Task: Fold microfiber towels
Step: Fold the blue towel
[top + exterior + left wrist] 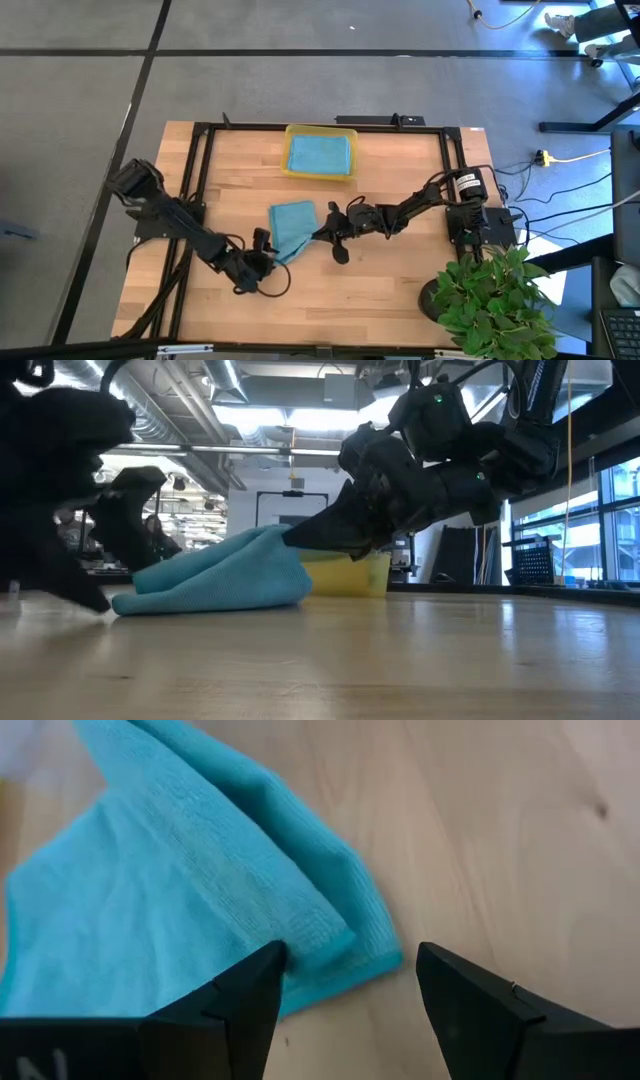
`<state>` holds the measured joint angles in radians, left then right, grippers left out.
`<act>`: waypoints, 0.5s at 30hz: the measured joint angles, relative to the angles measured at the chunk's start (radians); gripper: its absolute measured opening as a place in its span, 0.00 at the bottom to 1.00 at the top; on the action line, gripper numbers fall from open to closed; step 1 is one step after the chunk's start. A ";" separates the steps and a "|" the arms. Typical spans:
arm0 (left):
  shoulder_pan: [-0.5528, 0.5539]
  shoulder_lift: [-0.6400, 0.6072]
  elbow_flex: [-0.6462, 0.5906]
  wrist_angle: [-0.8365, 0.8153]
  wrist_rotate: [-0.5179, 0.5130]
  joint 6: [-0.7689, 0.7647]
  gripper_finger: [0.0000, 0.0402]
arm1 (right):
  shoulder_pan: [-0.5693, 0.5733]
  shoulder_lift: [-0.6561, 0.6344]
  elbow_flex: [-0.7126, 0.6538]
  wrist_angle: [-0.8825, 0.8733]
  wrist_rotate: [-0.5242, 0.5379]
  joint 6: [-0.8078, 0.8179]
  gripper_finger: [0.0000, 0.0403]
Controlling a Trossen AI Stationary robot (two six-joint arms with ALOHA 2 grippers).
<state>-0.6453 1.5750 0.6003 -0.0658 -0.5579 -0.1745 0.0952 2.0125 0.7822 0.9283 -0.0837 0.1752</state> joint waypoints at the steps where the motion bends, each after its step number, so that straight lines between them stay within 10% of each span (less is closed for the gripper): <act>1: -0.002 0.012 0.000 0.001 0.000 0.001 0.55 | 0.000 0.000 0.000 -0.001 0.000 0.000 0.00; 15: -0.004 0.056 0.002 0.064 -0.039 0.028 0.55 | 0.000 0.000 0.000 -0.003 -0.015 0.003 0.00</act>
<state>-0.6491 1.6314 0.6018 -0.0022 -0.5964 -0.1467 0.0952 2.0125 0.7822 0.9249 -0.0985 0.1787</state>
